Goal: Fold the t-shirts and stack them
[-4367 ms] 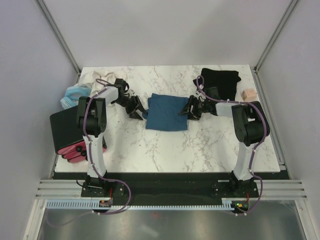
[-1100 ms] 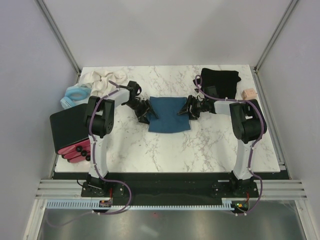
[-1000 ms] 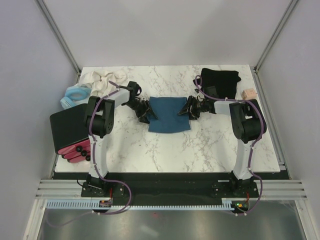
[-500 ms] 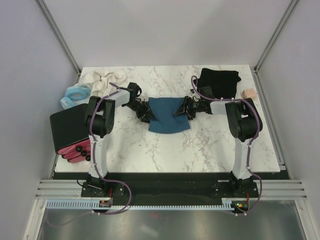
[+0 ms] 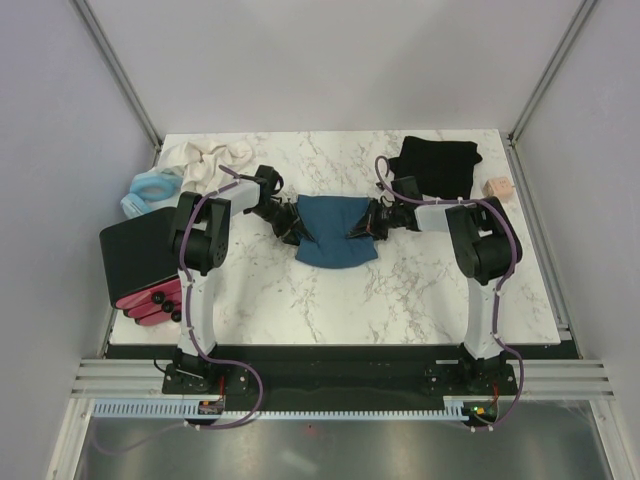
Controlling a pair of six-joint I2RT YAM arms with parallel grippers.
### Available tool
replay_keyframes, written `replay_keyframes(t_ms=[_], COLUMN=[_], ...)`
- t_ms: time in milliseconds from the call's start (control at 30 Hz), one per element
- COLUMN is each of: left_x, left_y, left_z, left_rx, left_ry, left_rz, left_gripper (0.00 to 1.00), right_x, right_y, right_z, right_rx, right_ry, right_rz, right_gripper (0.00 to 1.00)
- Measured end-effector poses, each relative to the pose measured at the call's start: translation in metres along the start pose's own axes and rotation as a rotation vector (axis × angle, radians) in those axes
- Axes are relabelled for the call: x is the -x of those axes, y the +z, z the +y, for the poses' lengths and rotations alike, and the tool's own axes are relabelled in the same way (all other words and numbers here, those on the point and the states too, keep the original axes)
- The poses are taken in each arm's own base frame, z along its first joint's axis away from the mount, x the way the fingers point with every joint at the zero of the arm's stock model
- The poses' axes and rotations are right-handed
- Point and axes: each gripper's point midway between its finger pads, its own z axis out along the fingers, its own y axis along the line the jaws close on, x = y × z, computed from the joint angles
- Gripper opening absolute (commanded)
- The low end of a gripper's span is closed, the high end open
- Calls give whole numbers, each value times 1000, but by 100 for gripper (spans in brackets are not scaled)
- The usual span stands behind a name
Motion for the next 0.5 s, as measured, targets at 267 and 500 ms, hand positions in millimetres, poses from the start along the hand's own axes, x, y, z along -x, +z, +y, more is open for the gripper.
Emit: replay_keyframes(t_ms=[267, 500], left_x=[0, 5], left_y=[-2, -10], left_z=[-5, -4], left_rx=[-16, 28], left_ry=[12, 53], left_rz=[-1, -74], left_gripper=[53, 57], right_x=[12, 58], right_y=[-2, -8], right_z=[2, 17], right_rx=[-92, -197], right_ry=[-77, -242], right_rz=[-3, -37], right_gripper=[0, 0])
